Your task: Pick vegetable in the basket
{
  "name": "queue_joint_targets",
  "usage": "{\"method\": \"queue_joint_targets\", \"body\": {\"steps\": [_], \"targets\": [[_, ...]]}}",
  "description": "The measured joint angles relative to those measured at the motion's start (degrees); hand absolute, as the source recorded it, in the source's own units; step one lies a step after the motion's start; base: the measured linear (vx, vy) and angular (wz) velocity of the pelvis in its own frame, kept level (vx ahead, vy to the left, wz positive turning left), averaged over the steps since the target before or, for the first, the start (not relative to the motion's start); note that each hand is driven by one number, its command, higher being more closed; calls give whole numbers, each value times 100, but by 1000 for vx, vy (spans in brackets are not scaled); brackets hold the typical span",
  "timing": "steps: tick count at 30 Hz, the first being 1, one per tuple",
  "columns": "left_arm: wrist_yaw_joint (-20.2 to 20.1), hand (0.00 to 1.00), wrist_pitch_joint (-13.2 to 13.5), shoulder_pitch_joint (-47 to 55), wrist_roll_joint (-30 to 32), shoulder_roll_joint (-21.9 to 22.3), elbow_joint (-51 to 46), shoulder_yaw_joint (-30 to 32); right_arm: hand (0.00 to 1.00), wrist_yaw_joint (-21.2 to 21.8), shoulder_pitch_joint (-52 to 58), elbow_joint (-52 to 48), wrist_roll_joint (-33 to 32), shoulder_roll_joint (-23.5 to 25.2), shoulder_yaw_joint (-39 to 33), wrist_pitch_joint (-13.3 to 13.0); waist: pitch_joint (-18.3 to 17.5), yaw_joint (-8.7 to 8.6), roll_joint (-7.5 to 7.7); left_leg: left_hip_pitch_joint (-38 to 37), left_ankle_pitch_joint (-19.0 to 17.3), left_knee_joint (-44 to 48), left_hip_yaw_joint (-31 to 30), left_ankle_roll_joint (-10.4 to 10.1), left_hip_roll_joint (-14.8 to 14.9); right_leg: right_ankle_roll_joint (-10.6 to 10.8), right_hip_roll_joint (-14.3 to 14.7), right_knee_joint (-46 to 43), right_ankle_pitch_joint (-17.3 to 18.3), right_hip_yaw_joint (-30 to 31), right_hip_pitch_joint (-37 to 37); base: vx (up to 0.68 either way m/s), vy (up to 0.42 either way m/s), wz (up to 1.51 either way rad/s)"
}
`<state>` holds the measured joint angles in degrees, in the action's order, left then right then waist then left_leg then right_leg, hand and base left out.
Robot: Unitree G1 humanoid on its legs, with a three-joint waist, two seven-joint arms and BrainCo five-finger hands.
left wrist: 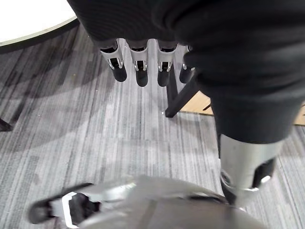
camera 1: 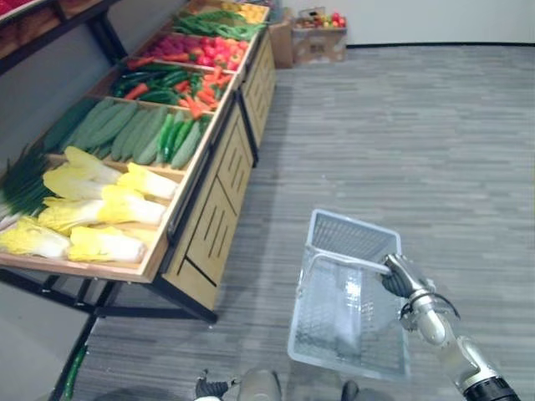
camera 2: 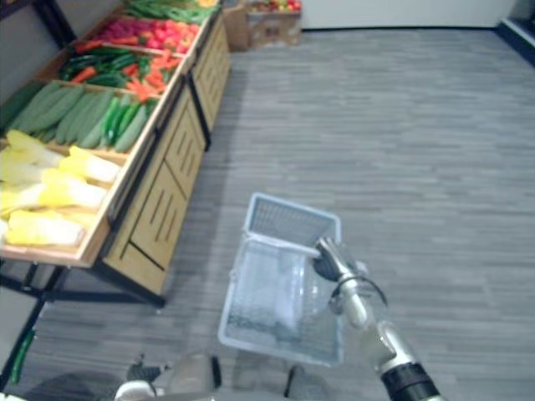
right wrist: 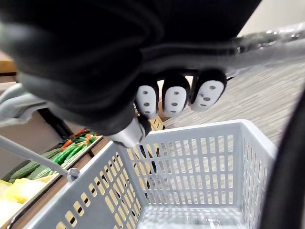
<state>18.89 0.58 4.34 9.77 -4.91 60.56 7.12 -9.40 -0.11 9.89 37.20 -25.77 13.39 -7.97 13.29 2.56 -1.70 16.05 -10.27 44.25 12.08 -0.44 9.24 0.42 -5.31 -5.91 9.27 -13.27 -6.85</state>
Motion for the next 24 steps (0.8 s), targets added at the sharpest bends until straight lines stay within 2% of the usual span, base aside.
{"method": "queue_joint_targets", "body": {"steps": [2, 3, 4, 5, 6, 7, 8, 9, 10, 11, 12, 13, 14, 15, 16, 17, 18, 19, 20, 22, 24], "targets": [[16, 0, -8, 45, 9, 4, 0, -12, 100, -4, 28, -1, -8, -14, -15, -23, 1, -20, 24, 73, 152, -1455, 331, 11, -310, 154, -136, 121, 102, -91, -218, 375, 141, 13], [54, 0, -10, 72, 14, 43, 6, -16, 100, -7, 45, -1, -10, -12, -21, -25, -30, -35, -29, 60, 544, -2742, 499, -24, -467, 275, -134, 291, 179, -143, -438, 534, 224, 10], [71, 0, -18, 165, 31, 91, 14, -29, 100, -6, 56, -2, -7, -16, -23, -25, -78, -14, -163, 71, 831, -3748, 532, -103, -447, 407, -5, 439, 282, -110, -661, 499, 221, 0], [73, 0, -28, 225, 44, 126, 15, -41, 100, -7, 61, 0, -6, -13, -29, -25, -127, 4, -268, 113, 986, -3946, 505, -69, -348, 464, 103, 473, 356, -81, -733, 518, 240, -5], [80, 0, -73, 255, 48, 142, 28, -39, 100, -7, 92, 24, 1, 62, -25, -19, -131, 108, -208, 130, 1495, -3696, 577, 137, -377, 473, 67, 466, 501, -7, -858, 487, 218, -8], [88, 0, -73, 236, 55, 95, -18, -48, 100, -6, 94, 23, 2, 53, 21, -21, -143, 188, -48, 203, 1492, -3510, 753, 139, -435, 373, -66, 456, 555, 112, -853, 469, 201, -4], [96, 0, -72, 220, 60, 69, -33, -13, 100, -8, 52, 28, 2, 24, 27, -21, -142, 246, 52, 259, 1379, -3335, 864, 302, -516, 390, -183, 444, 490, 284, -865, 476, 201, -3], [102, 0, -74, 209, 72, 99, -25, 145, 100, -6, -100, 134, 12, -24, 121, -20, -133, 260, 92, 230, 1186, -3102, 968, 575, -616, 522, -336, 343, 332, 517, -902, 475, 230, -6], [122, 0, -102, 255, 100, 151, -10, 302, 100, -4, -271, 336, 30, -15, 280, -14, -130, 275, 130, 33, 912, -2943, 1087, 738, -685, 571, -496, 60, 226, 727, -950, 470, 241, -18], [140, 0, -110, 301, 172, 168, -20, 341, 100, 0, -344, 429, 36, -5, 364, -15, -130, 317, 136, -108, 773, -2905, 1141, 741, -712, 620, -572, -200, 197, 805, -926, 502, 277, -46], [176, 0, -126, 374, 199, 168, -24, 368, 100, -6, -367, 469, 36, 33, 473, -21, -154, 425, 173, -435, 562, -2986, 1283, 717, -799, 713, -727, -955, 141, 974, -729, 390, 216, -55], [215, 0, -129, 452, 203, 146, -28, 356, 100, -10, -382, 464, 42, 114, 532, -41, -187, 435, 226, -670, 486, -3156, 1363, 702, -890, 921, -837, -1824, 20, 1110, -391, 439, 240, -39], [232, 0, -140, 515, 226, 87, -29, 322, 100, -21, -368, 465, 55, 264, 547, -80, -211, 374, 313, -982, 423, -3403, 1357, 737, -1031, 1400, -939, -3075, -486, 1332, 152, 280, 138, -7], [230, 0, -168, 514, 225, 32, -34, 270, 100, -25, -345, 467, 56, 338, 547, -97, -210, 337, 385, -1155, 409, -3527, 1292, 734, -1123, 1528, -963, -3746, -890, 1436, 448, 360, 155, 33], [223, 0, -244, 512, 226, -97, -24, 125, 100, -26, -302, 507, 55, 454, 549, -126, -191, 230, 529, -1477, 397, -3740, 1090, 718, -1287, 1544, -975, -4994, -1322, 1416, 943, 381, 116, 69], [220, 0, -281, 500, 226, -164, -9, -9, 100, -26, -207, 534, 54, 456, 535, -148, -186, 144, 577, -1793, 344, -3865, 828, 712, -1363, 1154, -935, -5801, -1053, 1180, 1276, 388, 94, 89], [222, 0, -298, 494, 227, -167, -12, -50, 100, -26, -146, 534, 54, 436, 514, -163, -188, 93, 553, -1921, 286, -3892, 653, 783, -1367, 907, -883, -5982, -905, 990, 1393, 408, 48, 115], [224, 0, -320, 442, 228, -164, -12, -75, 100, -57, -80, 535, 56, 415, 440, -198, -165, 10, 504, -2134, 230, -3941, 337, 813, -1364, 402, -834, -6037, -579, 615, 1651, 423, 19, 117], [229, 0, -324, 399, 223, -167, -8, -72, 100, -66, -77, 535, 61, 397, 386, -235, -160, -63, 488, -2242, 209, -3980, 106, 862, -1363, 158, -833, -5855, -395, 373, 1853, 511, 6, 151], [241, 0, -332, 293, 163, -172, 18, -59, 100, -124, -18, 643, 57, 298, 247, -257, -150, -101, 450, -2426, 219, -3989, -356, 835, -1362, 115, -829, -5042, -214, 174, 2169, 439, -29, 140], [268, 0, -331, 166, 152, -104, -17, -59, 100, -189, -28, 1170, 14, 277, -174, -264, -146, -106, 380, -2624, 203, -3981, -1023, 803, -1319, 161, -675, -3468, -227, 492, 2319, 463, -103, 155]]}}
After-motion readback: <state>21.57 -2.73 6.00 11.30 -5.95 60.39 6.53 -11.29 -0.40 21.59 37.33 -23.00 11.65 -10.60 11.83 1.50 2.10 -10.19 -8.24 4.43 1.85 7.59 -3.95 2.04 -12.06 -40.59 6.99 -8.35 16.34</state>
